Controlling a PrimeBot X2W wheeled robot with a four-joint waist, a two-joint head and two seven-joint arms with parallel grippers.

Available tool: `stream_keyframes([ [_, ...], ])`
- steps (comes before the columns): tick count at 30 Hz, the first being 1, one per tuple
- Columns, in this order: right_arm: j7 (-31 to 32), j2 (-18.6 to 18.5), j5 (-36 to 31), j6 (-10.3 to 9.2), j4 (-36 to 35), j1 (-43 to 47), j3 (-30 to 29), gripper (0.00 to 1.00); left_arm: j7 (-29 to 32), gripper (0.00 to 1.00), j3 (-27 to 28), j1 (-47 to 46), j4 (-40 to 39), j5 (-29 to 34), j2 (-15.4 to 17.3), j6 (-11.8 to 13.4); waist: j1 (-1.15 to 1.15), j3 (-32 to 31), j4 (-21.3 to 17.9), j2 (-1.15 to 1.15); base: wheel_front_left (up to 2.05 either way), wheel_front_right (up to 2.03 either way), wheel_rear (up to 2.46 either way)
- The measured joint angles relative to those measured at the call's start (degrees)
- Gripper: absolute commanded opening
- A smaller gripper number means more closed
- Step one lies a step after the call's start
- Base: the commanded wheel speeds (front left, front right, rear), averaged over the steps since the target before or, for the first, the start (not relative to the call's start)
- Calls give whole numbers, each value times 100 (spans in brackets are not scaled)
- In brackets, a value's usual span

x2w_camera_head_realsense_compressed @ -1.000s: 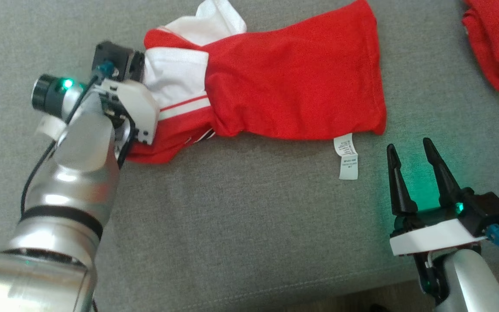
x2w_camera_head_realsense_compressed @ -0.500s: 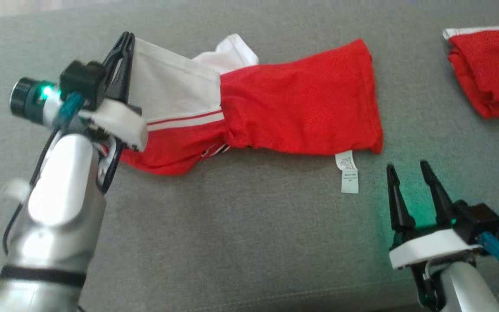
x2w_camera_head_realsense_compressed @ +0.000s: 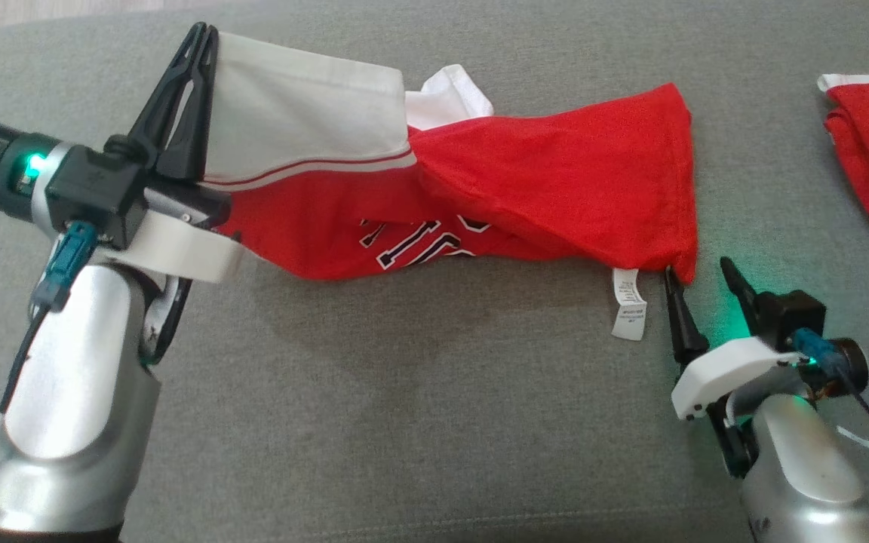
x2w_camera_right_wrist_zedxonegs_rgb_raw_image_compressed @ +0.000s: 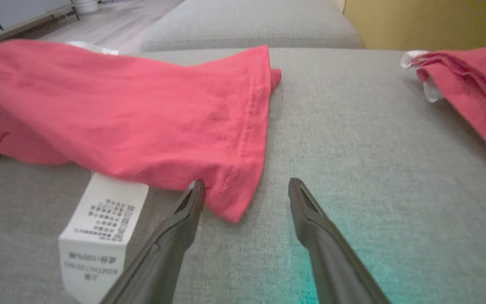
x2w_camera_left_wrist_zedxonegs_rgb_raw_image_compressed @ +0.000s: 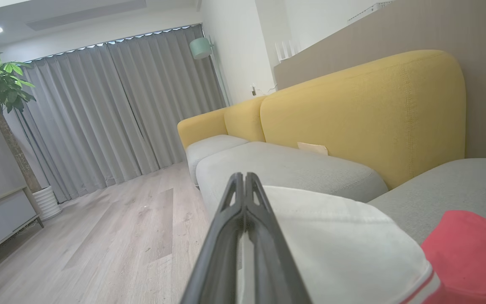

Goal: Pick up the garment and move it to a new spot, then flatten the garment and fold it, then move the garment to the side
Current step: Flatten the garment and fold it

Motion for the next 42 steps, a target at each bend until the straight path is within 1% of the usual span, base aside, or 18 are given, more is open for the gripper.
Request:
stream_keyframes([
  [4,-41,4,-115,0,321,-60,-25,100,0,0,-13,19,-36,0,11,5,0,32,73,0,0,0,0],
  [8,-45,8,-58,0,509,-256,8,100,0,0,-31,17,-36,0,18,5,0,44,138,0,0,0,0],
  [9,-45,13,4,0,549,-292,34,57,0,0,-34,16,-35,0,20,5,0,41,148,0,0,0,0],
  [10,-46,16,47,0,592,-324,81,26,0,0,-38,15,-33,0,23,5,0,37,156,0,0,0,0],
  [11,-65,18,76,0,625,-339,138,0,0,0,-44,13,-32,0,25,5,0,31,161,0,0,0,0],
  [15,-70,31,194,0,637,-334,247,0,1,0,-67,11,-14,0,49,7,0,-38,162,0,0,0,0],
  [17,-69,21,270,0,468,-294,269,0,1,0,-70,12,-24,1,91,13,0,-120,153,0,0,0,0],
  [20,-69,-60,407,0,13,-179,312,0,0,0,-68,16,-46,0,174,19,0,-290,121,0,0,0,0],
  [21,-69,-156,513,0,-302,-40,313,0,0,0,-62,37,-75,-1,238,14,0,-435,86,0,0,0,0],
  [27,-18,-579,694,0,-1276,274,146,0,0,0,-47,60,-238,-242,387,-129,0,-1003,-48,0,0,0,0],
  [32,524,-910,909,0,-2285,232,119,0,8,0,-33,-14,-454,-520,527,-275,0,-1472,-191,0,0,0,0],
  [36,1067,-1121,1123,0,-2914,59,89,0,125,0,-88,-482,-556,-614,597,-325,0,-1728,-295,0,0,0,0],
  [38,1340,-1251,1131,0,-3058,-130,86,0,164,0,-137,-864,-558,-653,606,-354,-1,-1785,-337,0,0,0,0],
  [42,1945,-1281,1274,0,-3021,-621,93,0,293,0,-290,-1645,-180,-812,600,-375,-1,-1721,-345,0,0,0,0],
])
